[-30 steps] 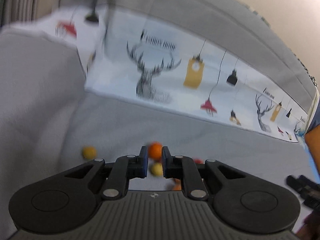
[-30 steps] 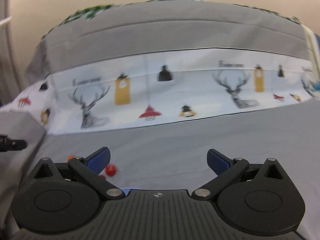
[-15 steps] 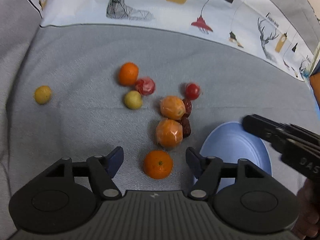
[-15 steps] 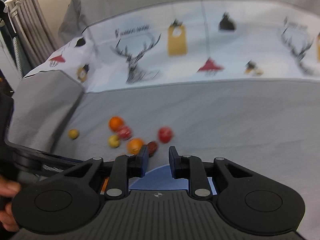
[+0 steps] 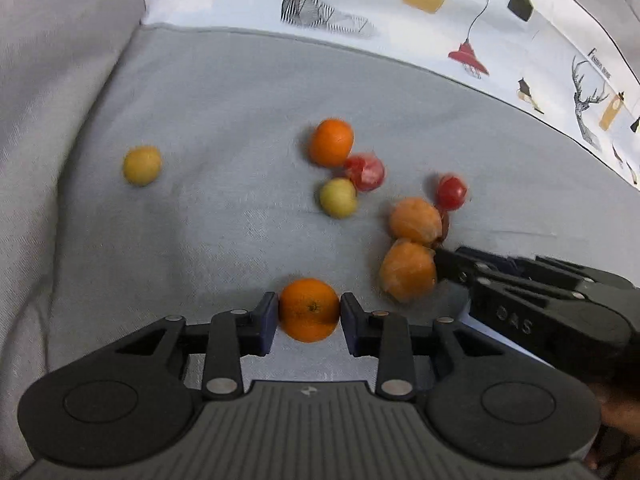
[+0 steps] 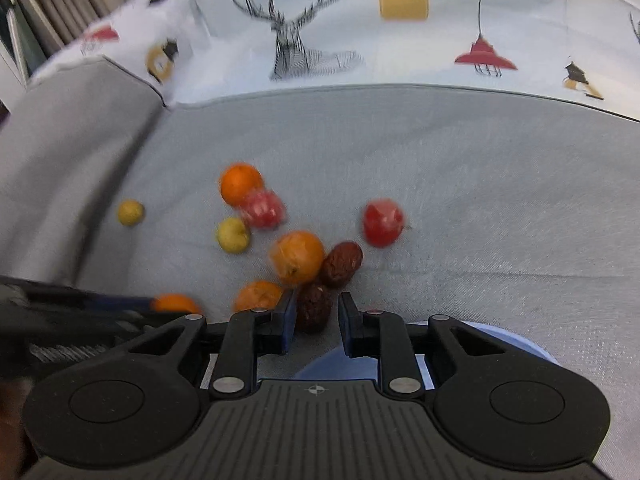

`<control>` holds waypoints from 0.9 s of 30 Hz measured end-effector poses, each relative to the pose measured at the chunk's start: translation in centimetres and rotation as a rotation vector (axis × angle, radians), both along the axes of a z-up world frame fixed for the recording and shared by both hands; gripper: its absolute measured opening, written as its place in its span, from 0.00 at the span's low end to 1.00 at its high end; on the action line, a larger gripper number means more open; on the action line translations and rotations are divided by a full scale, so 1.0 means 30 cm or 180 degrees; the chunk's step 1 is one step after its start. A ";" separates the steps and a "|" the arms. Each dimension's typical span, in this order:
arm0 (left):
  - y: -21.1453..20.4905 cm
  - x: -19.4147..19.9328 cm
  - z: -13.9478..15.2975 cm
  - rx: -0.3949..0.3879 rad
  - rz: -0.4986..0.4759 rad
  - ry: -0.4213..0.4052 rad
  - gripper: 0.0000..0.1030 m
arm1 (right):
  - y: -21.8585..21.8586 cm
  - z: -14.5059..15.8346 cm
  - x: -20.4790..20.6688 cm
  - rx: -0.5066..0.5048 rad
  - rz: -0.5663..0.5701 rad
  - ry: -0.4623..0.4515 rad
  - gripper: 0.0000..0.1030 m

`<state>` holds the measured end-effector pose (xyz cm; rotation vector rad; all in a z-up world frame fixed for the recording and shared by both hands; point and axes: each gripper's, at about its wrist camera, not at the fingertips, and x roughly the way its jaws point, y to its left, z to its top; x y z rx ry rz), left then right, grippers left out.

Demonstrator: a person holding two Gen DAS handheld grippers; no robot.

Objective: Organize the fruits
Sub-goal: 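Carry the mandarin over the blue plate with the left tool while the right tool holds the date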

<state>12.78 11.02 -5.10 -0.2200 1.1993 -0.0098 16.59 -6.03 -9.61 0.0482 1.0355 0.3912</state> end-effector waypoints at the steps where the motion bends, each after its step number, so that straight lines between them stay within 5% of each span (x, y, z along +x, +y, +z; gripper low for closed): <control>1: -0.001 -0.001 0.000 0.0008 -0.0040 0.0004 0.36 | 0.001 -0.008 0.008 0.0035 -0.0001 0.0019 0.28; 6: -0.032 0.007 0.004 0.0100 -0.0131 0.0040 0.37 | 0.035 -0.030 0.020 -0.0080 0.0145 0.0006 0.30; 9: -0.022 0.012 -0.002 0.0068 -0.0095 0.0045 0.38 | 0.038 -0.026 0.020 -0.0091 0.0164 -0.0017 0.21; 13: -0.020 0.007 0.003 0.0085 -0.0087 0.0001 0.37 | 0.020 -0.004 0.011 -0.0051 0.0112 -0.0121 0.21; 21: -0.033 -0.032 0.091 0.0151 -0.0055 -0.0422 0.36 | -0.073 0.179 -0.087 0.0132 -0.0011 -0.0510 0.21; 27: -0.170 -0.119 0.159 0.0473 -0.0552 -0.0815 0.37 | -0.197 0.306 -0.239 0.0178 -0.0204 -0.0798 0.21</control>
